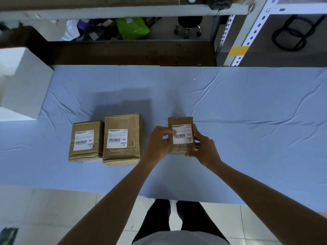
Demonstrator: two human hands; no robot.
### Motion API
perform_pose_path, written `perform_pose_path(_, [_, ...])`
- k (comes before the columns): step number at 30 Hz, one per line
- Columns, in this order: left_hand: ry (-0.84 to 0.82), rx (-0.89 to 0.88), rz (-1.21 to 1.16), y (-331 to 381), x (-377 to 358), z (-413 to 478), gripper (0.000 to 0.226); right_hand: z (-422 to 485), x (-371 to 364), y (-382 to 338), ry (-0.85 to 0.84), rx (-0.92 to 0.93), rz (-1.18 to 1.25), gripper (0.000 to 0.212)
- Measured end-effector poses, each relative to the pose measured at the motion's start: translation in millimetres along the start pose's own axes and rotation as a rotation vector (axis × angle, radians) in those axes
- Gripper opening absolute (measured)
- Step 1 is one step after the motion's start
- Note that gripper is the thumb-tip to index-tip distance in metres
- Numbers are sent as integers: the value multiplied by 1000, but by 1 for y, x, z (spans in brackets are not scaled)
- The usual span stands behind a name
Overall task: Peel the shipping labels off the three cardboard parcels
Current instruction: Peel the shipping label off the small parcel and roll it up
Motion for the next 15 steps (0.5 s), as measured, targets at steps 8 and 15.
perform_pose_path(8, [-13, 24, 32, 2, -1, 0, 44, -1, 1, -1, -3, -11, 4, 109])
perform_pose_path(15, [6, 29, -9, 1, -1, 5, 33, -2, 2, -3, 4, -7, -16, 110])
Point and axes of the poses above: each hand's wrist, its own z-axis towards the middle knuckle, its own x-axis out of the back of the hand, y = z × x, the point moved 5 cm from there along z, towards the middle knuckle, and after that the axes turned 2 degrees about y, right-handed, at the moved point
